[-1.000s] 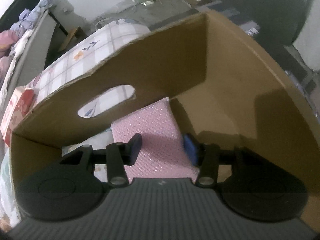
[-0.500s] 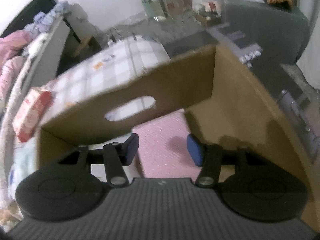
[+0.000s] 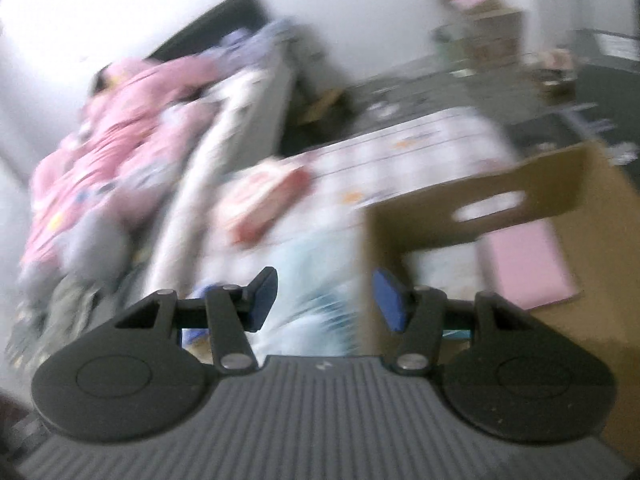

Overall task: Organize soft objects
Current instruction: 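Reach the right tool to the blue-and-white box and grasp it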

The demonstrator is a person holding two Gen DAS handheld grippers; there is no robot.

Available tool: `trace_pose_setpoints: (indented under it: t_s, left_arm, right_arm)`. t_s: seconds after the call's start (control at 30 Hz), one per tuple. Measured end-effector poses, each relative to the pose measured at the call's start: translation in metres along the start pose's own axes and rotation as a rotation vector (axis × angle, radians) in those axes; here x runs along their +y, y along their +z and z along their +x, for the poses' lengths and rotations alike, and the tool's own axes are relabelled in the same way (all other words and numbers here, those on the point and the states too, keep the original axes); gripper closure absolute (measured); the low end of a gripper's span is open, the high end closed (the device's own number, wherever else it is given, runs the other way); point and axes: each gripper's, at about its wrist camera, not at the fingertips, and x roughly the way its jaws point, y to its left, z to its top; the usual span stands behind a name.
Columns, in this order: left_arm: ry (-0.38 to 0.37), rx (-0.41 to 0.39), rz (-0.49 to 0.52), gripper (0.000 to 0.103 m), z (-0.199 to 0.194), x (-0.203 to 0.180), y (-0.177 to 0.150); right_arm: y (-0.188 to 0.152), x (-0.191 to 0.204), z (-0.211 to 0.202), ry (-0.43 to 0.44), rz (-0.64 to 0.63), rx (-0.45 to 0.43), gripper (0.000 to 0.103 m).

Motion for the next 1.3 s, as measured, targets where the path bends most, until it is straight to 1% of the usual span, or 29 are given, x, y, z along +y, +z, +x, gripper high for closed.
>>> trace_pose_setpoints:
  t_s: [0.1,0.2,0.23,0.27,0.33,0.37,0.47,0.53,0.63,0.73,0.83,0.93,0.97,1.03,1.13,1.2,1.3]
  left_arm:
    - [0.025,0.005,-0.039,0.015,0.004,0.010,-0.005]
    - [0.071,0.008,-0.070,0.024,0.014,0.019,-0.008]
    - [0.087,0.011,-0.080,0.030,0.018,0.022,-0.009]
    - [0.105,0.020,-0.090,0.037,0.023,0.027,-0.010]
    - [0.121,0.043,-0.114,0.044,0.033,0.033,-0.011]
    - [0.120,0.057,-0.128,0.049,0.040,0.037,-0.012]
    - [0.120,0.092,-0.155,0.057,0.054,0.045,-0.014]
    - [0.113,0.104,-0.169,0.057,0.061,0.049,-0.014]
    - [0.109,0.110,-0.170,0.057,0.070,0.050,-0.015]
    - [0.109,0.113,-0.163,0.057,0.076,0.050,-0.015]
    - [0.107,0.120,-0.166,0.055,0.081,0.052,-0.016]
    - [0.104,0.115,-0.177,0.055,0.082,0.054,-0.017]
    - [0.105,0.116,-0.186,0.055,0.082,0.055,-0.016]
    - [0.105,0.112,-0.205,0.056,0.079,0.056,-0.017]
    - [0.105,0.095,-0.237,0.055,0.073,0.062,-0.013]
    - [0.127,0.063,-0.246,0.054,0.063,0.066,-0.009]
    - [0.159,0.013,-0.274,0.054,0.048,0.080,-0.002]
  right_arm:
    - [-0.005,0.050,0.022,0.129,-0.073,0.069,0.050]
    - [-0.011,0.106,0.057,0.252,-0.198,0.161,0.050]
    - [-0.015,0.127,0.074,0.299,-0.256,0.202,0.050]
    - [-0.020,0.145,0.087,0.329,-0.299,0.227,0.050]
    - [-0.030,0.181,0.119,0.383,-0.404,0.293,0.050]
    - [-0.035,0.195,0.134,0.398,-0.440,0.315,0.050]
    - [-0.045,0.228,0.180,0.419,-0.531,0.390,0.051]
    - [-0.051,0.244,0.208,0.436,-0.567,0.441,0.052]
    - [-0.062,0.259,0.244,0.439,-0.614,0.491,0.052]
    - [-0.070,0.259,0.274,0.431,-0.588,0.531,0.052]
    - [-0.073,0.253,0.298,0.473,-0.528,0.562,0.051]
    - [-0.074,0.246,0.307,0.525,-0.447,0.604,0.051]
    - [-0.076,0.245,0.309,0.537,-0.429,0.620,0.050]
    - [-0.079,0.246,0.306,0.538,-0.417,0.629,0.049]
    - [-0.079,0.248,0.300,0.540,-0.380,0.641,0.052]
    - [-0.079,0.252,0.293,0.547,-0.359,0.639,0.055]
    - [-0.081,0.265,0.281,0.584,-0.332,0.639,0.059]
